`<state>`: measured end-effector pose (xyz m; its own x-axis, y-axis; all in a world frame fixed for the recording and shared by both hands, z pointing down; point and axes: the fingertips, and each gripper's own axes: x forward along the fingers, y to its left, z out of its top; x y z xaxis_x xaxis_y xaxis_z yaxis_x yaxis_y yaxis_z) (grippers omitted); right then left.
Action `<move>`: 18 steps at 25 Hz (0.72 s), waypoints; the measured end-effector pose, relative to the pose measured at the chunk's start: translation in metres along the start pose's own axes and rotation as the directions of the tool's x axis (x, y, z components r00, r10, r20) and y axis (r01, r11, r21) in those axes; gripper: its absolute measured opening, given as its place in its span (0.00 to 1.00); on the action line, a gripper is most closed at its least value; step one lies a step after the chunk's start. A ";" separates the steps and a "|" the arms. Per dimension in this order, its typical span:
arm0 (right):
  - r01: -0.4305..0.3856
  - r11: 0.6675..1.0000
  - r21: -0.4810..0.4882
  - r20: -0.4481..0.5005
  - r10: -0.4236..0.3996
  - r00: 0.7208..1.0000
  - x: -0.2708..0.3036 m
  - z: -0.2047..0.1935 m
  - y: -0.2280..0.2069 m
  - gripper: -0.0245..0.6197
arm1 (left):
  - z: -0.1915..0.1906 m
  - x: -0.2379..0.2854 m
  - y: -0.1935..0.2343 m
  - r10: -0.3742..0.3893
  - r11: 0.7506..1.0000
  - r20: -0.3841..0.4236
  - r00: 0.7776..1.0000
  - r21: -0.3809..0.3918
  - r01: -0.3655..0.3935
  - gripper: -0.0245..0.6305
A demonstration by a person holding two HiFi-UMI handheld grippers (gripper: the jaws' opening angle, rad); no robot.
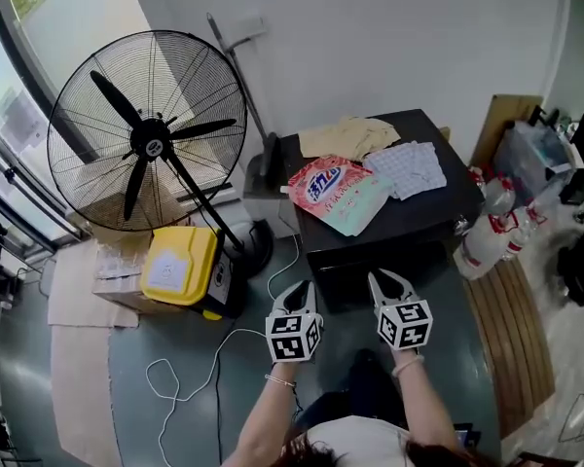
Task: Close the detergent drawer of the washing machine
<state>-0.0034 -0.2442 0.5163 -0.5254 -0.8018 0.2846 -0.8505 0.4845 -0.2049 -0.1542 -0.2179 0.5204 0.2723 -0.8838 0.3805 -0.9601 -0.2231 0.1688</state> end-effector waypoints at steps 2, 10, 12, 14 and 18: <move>-0.005 1.000 -0.023 0.008 0.006 1.000 -0.007 0.005 0.008 0.13 | 0.006 -0.010 -0.003 -0.013 1.000 0.021 1.000 0.015 0.013 0.08; -0.028 0.993 -0.113 0.046 0.033 0.998 -0.031 0.032 0.031 0.10 | 0.037 -0.037 -0.028 -0.081 0.993 0.095 0.992 0.094 0.072 0.07; -0.035 0.992 -0.125 0.054 0.042 0.998 -0.039 0.035 0.032 0.09 | 0.041 -0.044 -0.036 -0.089 0.991 0.103 0.991 0.105 0.078 0.07; -0.041 0.990 -0.135 0.059 0.050 0.997 -0.047 0.039 0.033 0.09 | 0.044 -0.050 -0.044 -0.096 0.990 0.112 0.989 0.114 0.084 0.07; -0.055 0.984 -0.167 0.071 0.068 0.995 -0.065 0.050 0.034 0.08 | 0.054 -0.062 -0.060 -0.101 0.989 0.136 0.986 0.125 0.084 0.07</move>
<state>0.0028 -0.1929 0.4443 -0.5789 -0.7898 0.2030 -0.8125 0.5798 -0.0610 -0.1174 -0.1719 0.4373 0.3567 -0.9043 0.2347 -0.9342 -0.3463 0.0857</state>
